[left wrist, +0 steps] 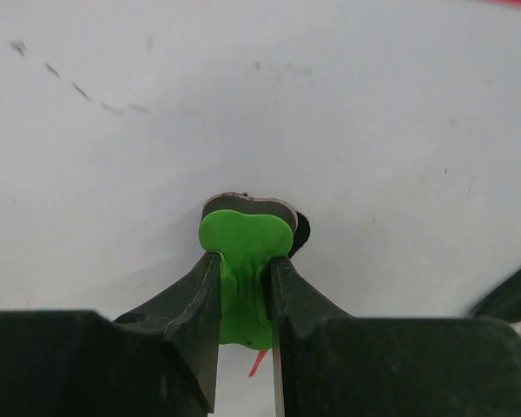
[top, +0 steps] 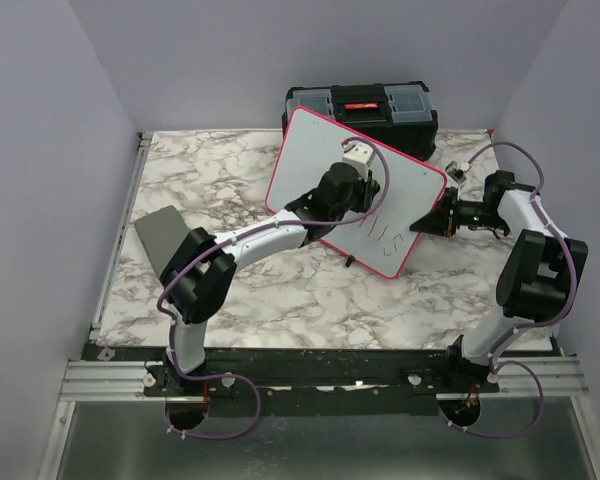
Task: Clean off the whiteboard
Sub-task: Erase the whiteboard at the whiteboard stand.
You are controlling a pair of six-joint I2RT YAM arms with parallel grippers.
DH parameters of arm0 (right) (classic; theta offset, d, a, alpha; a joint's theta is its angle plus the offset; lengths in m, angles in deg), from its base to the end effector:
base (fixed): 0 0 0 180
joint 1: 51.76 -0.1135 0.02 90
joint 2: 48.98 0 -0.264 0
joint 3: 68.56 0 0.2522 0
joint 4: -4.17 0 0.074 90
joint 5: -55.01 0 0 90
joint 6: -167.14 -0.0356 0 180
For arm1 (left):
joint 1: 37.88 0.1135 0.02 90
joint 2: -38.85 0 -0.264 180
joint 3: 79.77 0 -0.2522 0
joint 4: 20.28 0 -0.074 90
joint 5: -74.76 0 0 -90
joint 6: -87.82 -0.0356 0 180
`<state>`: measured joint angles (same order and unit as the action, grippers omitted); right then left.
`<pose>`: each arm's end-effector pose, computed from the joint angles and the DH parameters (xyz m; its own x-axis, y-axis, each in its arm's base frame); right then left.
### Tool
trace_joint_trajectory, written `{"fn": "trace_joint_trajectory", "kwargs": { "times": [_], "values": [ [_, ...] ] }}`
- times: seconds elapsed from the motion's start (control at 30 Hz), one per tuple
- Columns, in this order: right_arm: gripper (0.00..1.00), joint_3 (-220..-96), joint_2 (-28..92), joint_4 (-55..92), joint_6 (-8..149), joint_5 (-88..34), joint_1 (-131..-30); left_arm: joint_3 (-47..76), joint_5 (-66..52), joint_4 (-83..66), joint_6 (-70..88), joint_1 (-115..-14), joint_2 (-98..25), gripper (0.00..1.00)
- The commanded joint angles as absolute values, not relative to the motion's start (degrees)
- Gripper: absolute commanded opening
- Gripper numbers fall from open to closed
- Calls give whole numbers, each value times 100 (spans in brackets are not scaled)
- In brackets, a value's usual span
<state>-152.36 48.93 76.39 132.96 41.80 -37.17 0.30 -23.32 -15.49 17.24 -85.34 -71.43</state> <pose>0.3050 -0.0436 0.2315 -0.5403 -0.0547 -0.8397 -0.8005 0.3410 0.4929 0.3181 -0.3393 0.2873 -0.3786 -0.0743 -0.9226 0.5428 0.7896 -0.2863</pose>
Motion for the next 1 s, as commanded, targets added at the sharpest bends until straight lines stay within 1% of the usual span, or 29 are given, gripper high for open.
{"fn": "trace_joint_trajectory", "kwargs": {
  "times": [0.0, 0.2, 0.33, 0.4, 0.47, 0.6, 0.63, 0.67, 0.73, 0.83, 0.97],
  "values": [
    [1, -15475, 4980, 8456, 13968, 4823, -3848, 805, -2600, -1580, 1487, -8789, -7074, 0],
    [1, -15623, 5114, 8852, 14316, 4850, -3847, 1351, -2746, -1803, 1457, -9072, -6847, 0],
    [1, -15577, 4986, 8670, 14133, 4860, -3844, 1225, -2962, -1735, 1375, -9105, -6893, 0],
    [1, -15454, 4833, 8247, 13706, 4808, -3848, 978, -3096, -1621, 1296, -9067, -6950, 0],
    [1, -15174, 4551, 7264, 12579, 4647, -3848, 668, -3103, -1497, 1289, -8967, -7023, 0],
    [1, -13791, 3406, 3373, 9373, 3974, -3857, 52, -2976, -1242, 1346, -8679, -7199, 0],
    [1, -13537, 3207, 2621, 8753, 3922, -3857, -50, -2944, -1197, 1365, -8622, -7233, 0],
    [1, -13382, 3062, 2226, 8421, 3912, -3857, -89, -2877, -1188, 1391, -8569, -7256, 0],
    [1, -13508, 3106, 2547, 8665, 3998, -3857, -61, -2814, -1209, 1442, -8535, -7298, 0],
    [1, -13906, 3436, 3659, 9591, 4033, -3857, 323, -2673, -1422, 1587, -8555, -7284, 0],
    [1, -13965, 3559, 3836, 9747, 4065, -3853, 1210, -2553, -2041, 1809, -8738, -7120, 0]
  ]
}}
